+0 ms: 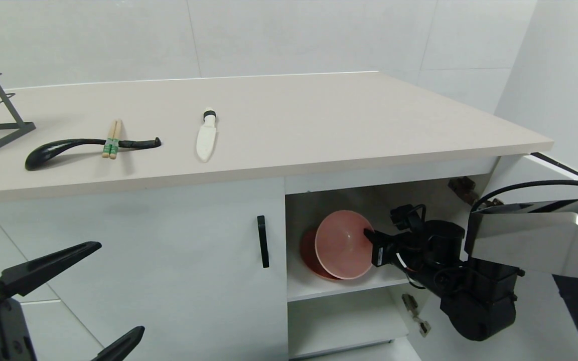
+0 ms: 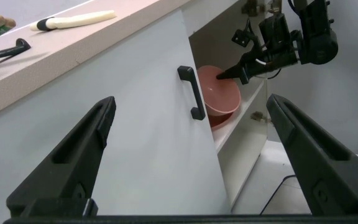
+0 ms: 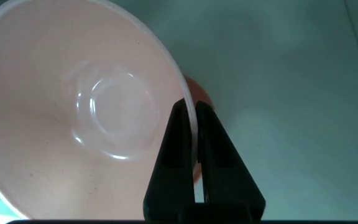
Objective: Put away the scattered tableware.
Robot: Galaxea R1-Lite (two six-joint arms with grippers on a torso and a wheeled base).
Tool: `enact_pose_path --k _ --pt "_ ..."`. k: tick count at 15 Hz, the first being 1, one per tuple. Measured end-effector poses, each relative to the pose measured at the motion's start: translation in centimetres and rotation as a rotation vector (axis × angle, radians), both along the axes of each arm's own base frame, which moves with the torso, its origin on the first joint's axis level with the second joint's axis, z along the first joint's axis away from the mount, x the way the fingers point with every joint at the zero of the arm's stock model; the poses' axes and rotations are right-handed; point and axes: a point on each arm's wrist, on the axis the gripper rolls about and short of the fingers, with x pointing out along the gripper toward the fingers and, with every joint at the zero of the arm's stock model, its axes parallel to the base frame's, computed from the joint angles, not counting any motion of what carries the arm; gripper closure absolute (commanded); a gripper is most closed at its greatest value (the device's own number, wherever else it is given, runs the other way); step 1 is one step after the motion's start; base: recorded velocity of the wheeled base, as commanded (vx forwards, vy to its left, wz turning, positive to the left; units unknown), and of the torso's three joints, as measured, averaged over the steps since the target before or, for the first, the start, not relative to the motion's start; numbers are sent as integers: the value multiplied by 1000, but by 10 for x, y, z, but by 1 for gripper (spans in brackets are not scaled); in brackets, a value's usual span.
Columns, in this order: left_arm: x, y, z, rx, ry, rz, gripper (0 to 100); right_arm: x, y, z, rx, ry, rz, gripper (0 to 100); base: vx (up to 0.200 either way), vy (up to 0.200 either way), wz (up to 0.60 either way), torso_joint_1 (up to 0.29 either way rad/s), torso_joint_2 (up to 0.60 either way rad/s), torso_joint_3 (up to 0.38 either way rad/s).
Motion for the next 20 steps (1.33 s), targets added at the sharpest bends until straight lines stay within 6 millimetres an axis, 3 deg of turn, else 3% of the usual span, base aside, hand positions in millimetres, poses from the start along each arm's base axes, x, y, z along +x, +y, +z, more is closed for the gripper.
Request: enact_pose_path --k 5,6,12,15,18,20 --pt "1 0 3 -46 28 -4 0 3 4 -9 -4 7 2 100 0 0 0 0 0 0" --pt "1 0 4 -47 27 -5 0 4 4 -10 -4 7 1 0 0 0 0 0 0 0" --pt "1 0 4 -47 28 -6 0 3 5 -15 -18 16 6 0 0 0 0 0 0 0" --pt "1 0 3 -45 31 -7 0 0 5 -5 -18 -2 14 0 0 0 0 0 0 0" --pt "1 0 3 -46 33 -7 0 -18 13 13 -25 -9 52 0 0 0 0 0 0 0" --pt "1 0 3 -46 33 -7 0 -42 14 19 -79 13 96 0 0 0 0 0 0 0"
